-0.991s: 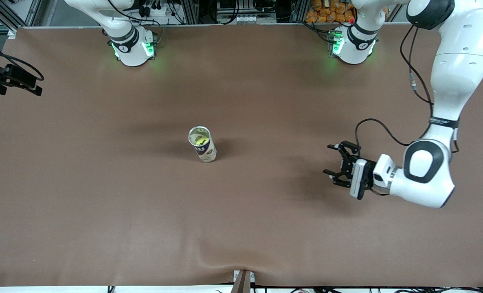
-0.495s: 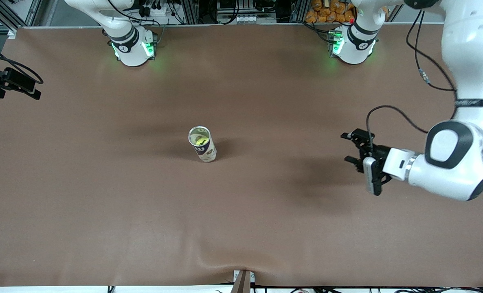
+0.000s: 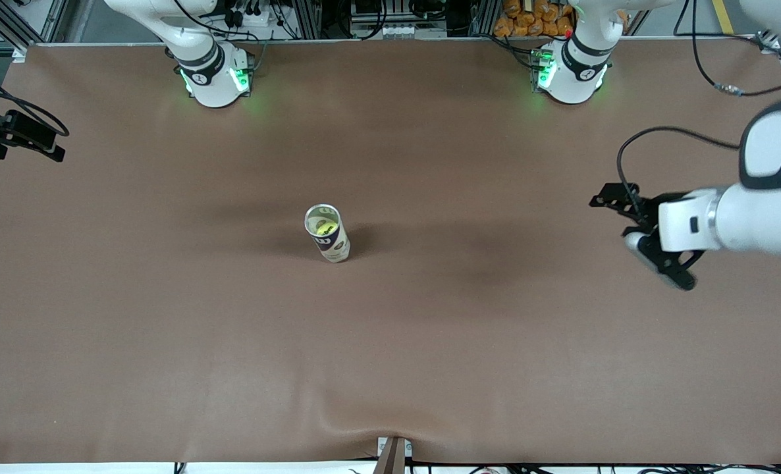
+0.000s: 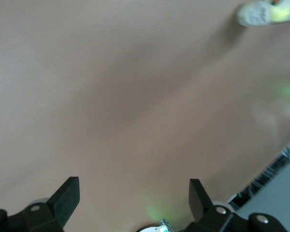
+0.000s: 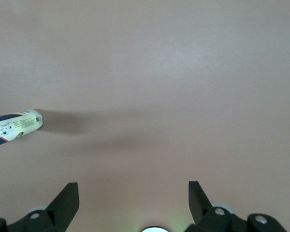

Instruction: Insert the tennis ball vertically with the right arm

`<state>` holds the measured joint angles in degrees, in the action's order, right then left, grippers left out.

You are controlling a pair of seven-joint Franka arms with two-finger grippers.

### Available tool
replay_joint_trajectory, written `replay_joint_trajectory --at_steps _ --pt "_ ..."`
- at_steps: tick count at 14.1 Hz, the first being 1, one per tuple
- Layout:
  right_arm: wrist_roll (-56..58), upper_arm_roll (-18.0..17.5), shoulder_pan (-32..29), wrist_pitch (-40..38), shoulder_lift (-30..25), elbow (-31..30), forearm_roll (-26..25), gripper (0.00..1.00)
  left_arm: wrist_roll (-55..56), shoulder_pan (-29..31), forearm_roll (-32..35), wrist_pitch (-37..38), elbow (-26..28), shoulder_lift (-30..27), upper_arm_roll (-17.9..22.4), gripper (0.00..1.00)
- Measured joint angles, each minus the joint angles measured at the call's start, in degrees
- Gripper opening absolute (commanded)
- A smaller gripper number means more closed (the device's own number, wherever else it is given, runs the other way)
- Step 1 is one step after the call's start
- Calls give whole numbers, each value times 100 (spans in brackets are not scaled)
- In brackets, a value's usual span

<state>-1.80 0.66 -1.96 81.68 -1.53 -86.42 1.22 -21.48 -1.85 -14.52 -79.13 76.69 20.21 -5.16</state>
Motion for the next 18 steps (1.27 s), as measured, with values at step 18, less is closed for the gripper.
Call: replay_joint_trajectory --at_steps 18 --pt "0 -3 0 -5 3 -2 -60 100 1780 -291 1439 459 690 -2000 645 100"
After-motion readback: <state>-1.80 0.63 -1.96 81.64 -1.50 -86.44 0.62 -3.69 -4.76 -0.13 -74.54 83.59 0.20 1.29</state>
